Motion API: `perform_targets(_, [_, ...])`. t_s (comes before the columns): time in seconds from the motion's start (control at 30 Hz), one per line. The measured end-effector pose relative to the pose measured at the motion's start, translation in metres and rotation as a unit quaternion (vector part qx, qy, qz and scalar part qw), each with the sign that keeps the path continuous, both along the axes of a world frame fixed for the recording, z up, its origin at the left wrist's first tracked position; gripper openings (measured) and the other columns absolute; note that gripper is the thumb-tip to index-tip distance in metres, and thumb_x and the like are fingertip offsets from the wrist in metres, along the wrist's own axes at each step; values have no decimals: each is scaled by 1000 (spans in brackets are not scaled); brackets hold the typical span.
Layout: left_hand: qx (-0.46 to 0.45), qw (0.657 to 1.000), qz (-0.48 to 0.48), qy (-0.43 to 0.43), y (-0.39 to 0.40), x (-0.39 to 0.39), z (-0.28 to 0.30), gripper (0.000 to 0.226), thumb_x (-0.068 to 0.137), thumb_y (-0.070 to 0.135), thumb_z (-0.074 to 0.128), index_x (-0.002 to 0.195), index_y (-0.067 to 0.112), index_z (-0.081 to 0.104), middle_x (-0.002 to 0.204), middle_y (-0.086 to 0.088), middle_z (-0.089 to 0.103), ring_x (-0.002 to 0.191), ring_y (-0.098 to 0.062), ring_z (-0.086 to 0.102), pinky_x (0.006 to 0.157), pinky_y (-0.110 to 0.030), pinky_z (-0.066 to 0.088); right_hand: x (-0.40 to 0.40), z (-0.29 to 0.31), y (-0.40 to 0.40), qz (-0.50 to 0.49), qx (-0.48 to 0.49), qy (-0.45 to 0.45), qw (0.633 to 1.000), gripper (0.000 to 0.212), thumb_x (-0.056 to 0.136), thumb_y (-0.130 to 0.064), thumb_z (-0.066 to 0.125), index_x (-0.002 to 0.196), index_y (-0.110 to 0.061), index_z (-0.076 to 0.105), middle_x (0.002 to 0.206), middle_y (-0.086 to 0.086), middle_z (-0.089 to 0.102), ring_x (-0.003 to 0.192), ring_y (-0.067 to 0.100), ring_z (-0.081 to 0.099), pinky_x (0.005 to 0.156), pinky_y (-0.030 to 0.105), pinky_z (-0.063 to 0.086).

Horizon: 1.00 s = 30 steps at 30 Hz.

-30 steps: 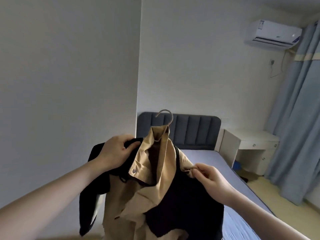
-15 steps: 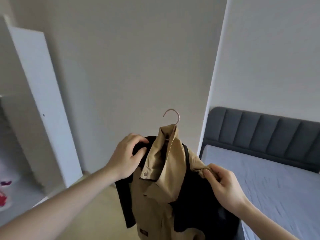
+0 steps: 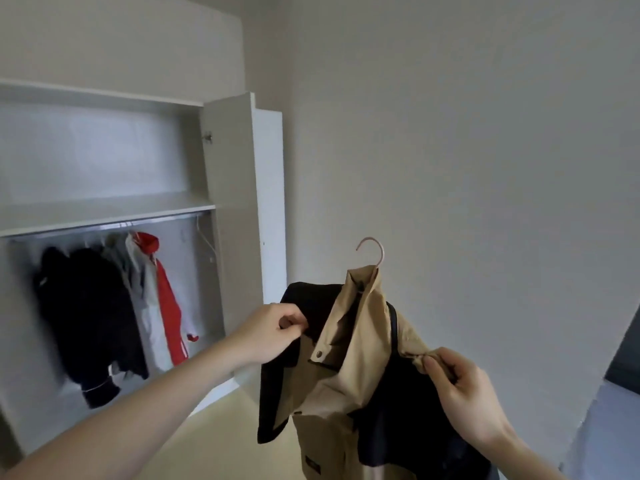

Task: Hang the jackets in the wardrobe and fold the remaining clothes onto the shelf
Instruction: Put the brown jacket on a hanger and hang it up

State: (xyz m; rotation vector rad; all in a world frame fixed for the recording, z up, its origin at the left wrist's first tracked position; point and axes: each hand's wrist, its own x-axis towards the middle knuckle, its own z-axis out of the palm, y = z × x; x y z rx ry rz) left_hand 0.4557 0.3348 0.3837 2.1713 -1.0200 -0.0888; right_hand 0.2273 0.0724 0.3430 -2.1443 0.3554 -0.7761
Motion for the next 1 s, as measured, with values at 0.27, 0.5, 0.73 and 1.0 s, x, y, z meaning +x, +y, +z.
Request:
perform_targets(0.27, [6, 985, 171, 28, 120, 127, -13, 20, 93, 15, 65, 86, 33, 74, 93, 13, 73, 93, -8, 68, 83, -26, 54, 131, -19, 58, 35, 40, -5, 999, 30, 100, -17, 61, 71, -10, 60, 63, 10, 54, 56, 7, 45, 55, 21, 37])
perform_targets(0.5, [-3, 969, 244, 32, 175, 184, -13, 16, 93, 11, 67, 94, 23, 77, 98, 8, 75, 97, -7, 69, 95, -30, 54, 242, -32, 88, 69, 54, 13, 996, 30, 99, -24, 62, 71, -13, 62, 58, -2, 53, 56, 6, 47, 57, 23, 40])
perform_targets(0.73, [5, 960, 278, 35, 189, 250, -16, 14, 94, 19, 68, 98, 29, 77, 101, 14, 73, 98, -4, 68, 95, -29, 56, 355, -49, 95, 129, 94, 44, 986, 29, 98, -20, 65, 70, -14, 65, 66, 11, 60, 58, 13, 51, 57, 25, 40])
perform_targets(1.0, [23, 941, 336, 27, 179, 332, -21, 19, 93, 20, 69, 88, 38, 71, 98, 15, 71, 93, -4, 68, 89, -24, 55, 479, -58, 84, 196, 104, 63, 973, 26, 96, -18, 65, 70, -15, 68, 66, 7, 64, 54, 10, 52, 55, 17, 40])
